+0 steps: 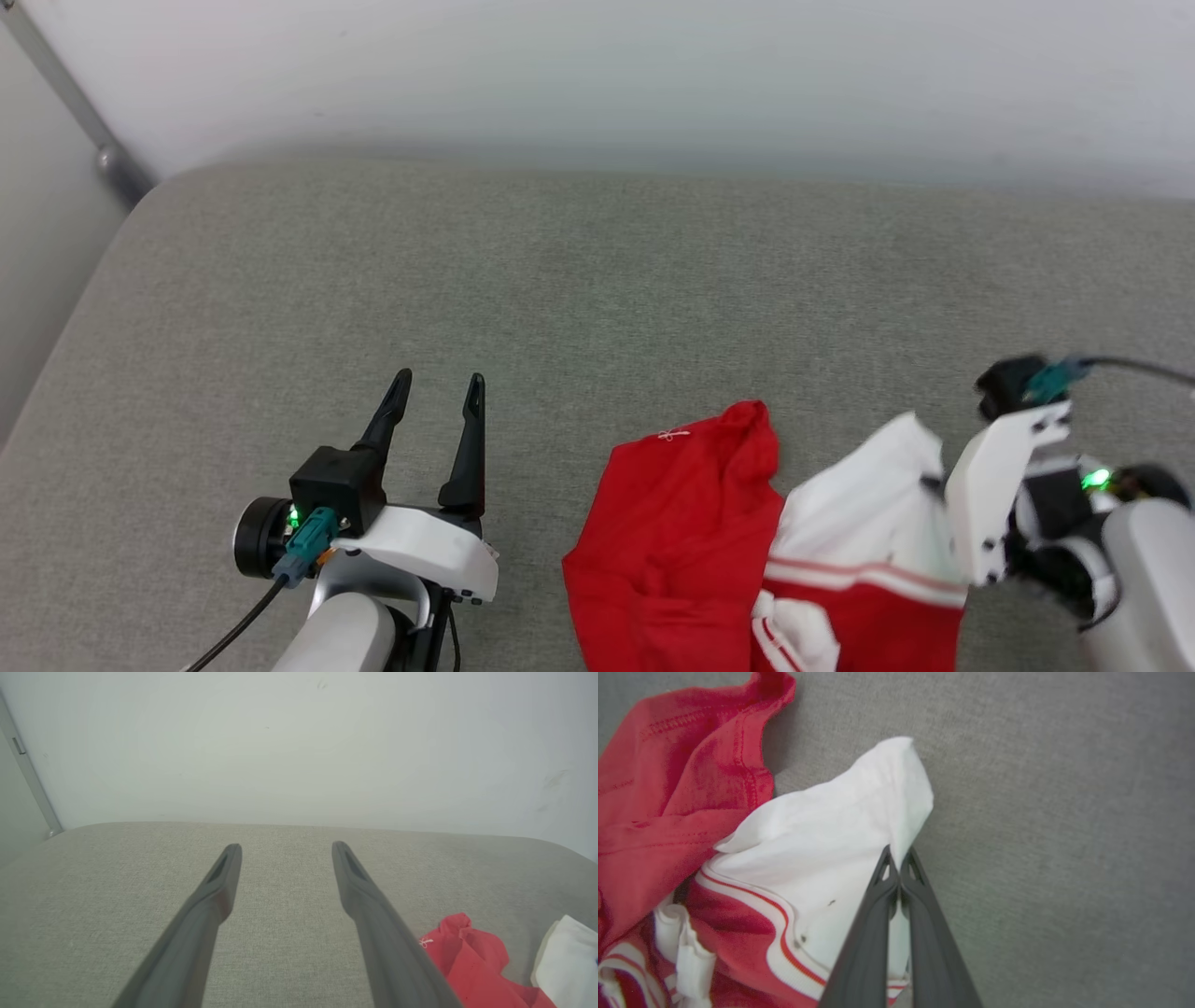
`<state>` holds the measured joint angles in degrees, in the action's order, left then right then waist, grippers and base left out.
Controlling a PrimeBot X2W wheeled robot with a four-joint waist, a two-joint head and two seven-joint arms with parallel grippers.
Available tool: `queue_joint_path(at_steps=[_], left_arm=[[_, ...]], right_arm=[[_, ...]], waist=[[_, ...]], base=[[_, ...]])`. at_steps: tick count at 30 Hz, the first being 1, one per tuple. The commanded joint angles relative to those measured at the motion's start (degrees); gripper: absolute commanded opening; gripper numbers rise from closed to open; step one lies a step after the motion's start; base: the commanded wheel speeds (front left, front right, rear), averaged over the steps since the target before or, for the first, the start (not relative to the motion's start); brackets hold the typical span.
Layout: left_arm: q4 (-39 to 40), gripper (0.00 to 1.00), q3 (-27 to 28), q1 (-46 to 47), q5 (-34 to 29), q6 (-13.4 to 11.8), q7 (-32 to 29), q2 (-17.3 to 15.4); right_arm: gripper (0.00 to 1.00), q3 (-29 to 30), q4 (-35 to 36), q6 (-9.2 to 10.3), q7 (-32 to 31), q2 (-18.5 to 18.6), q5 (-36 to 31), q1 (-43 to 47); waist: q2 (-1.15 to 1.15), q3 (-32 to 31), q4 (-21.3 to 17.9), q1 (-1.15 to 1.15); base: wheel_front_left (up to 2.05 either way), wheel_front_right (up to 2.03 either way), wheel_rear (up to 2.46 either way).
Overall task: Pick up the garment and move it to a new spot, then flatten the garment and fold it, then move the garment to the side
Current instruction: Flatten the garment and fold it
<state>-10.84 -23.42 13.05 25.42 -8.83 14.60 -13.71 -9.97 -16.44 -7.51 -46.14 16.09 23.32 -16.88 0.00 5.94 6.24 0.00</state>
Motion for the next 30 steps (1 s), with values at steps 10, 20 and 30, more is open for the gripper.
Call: queue_joint_path(at_steps=[10,20,30], left_arm=[[0.47,1.0,-0.65,-0.98,0.04,-0.31,-0.19,-0.46],[0.75,1.0,-0.69,-0.51,0.44,-0.34,-0.42,-1.0],[0.54,1.0,-0.23,-2.99,1.18,-1.31,-1.15,-2.55]], right_arm=[[0.0,15.67,1.58,0.04,5.4,2.98,-5.76,-4.65],[1.0,34.6,-8.96,0.03,15.75,-2.35,-9.66,2.35],[1.0,32.46,-9.76,0.04,37.51,-2.94,-13.85,3.6]], waist=[[0.0,-1.56,-1.93,0.0],[0.0,0.35,-1.48,0.0],[0.0,-3.47,-2.77,0.0]], base=[[0.0,0.0,0.0],[0.0,0.0,0.0],[0.0,0.0,0.0]])
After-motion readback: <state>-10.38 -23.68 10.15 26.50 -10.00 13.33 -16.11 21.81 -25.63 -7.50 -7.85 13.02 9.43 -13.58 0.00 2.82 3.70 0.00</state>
